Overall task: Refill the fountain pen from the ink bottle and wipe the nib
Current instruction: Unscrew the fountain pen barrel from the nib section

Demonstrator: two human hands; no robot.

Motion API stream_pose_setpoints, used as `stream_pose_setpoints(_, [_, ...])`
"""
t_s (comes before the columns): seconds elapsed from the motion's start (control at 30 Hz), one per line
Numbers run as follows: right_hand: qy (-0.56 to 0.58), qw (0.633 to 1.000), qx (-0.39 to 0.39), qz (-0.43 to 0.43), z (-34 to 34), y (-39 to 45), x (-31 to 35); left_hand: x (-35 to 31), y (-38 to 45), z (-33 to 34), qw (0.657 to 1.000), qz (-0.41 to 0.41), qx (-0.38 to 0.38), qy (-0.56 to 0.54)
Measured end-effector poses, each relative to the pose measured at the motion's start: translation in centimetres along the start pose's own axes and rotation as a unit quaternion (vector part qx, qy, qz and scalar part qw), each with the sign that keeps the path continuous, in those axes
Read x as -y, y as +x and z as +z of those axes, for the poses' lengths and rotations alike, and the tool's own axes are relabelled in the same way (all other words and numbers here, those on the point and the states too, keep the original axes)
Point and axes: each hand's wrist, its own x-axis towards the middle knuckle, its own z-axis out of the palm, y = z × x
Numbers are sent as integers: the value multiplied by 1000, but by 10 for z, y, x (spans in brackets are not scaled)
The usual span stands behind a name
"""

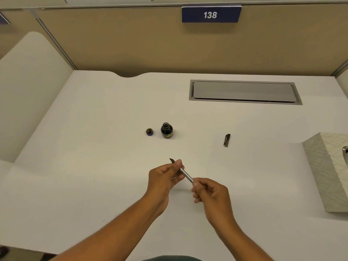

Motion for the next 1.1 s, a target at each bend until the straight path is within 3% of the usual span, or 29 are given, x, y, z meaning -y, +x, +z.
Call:
stream_pose_setpoints(0.07, [24, 1000, -14, -11, -1, 2, 4, -2, 0, 2, 1000, -3, -1, -2])
stream_pose_setpoints(0.17, [95, 994, 20, 41, 1, 6, 7, -5, 1, 4, 1000, -4, -4, -10])
stream_pose_setpoints(0.4, [47, 999, 8, 18, -1, 10, 4, -6, 0, 4, 1000, 8, -13, -14])
stream_pose_setpoints(0.53, [76, 993, 50, 73, -1, 9, 5, -4, -2, 4, 1000, 6, -7, -11])
stream_pose_setpoints(0.67, [50, 998, 18, 29, -2, 8, 3, -3, -4, 6, 1000, 13, -6, -12])
stream_pose_setpoints(0.8, [81, 992, 48, 79, -2, 8, 5, -4, -5, 5, 1000, 14, -4, -11])
stream_pose_setpoints(0.97, [60, 997, 16, 36, -2, 7, 5, -4, -6, 5, 1000, 17, -10, -15])
stream_pose_setpoints(1.1, [75, 992, 54, 89, -1, 7, 8, -4, -7, 5, 1000, 18, -11, -12])
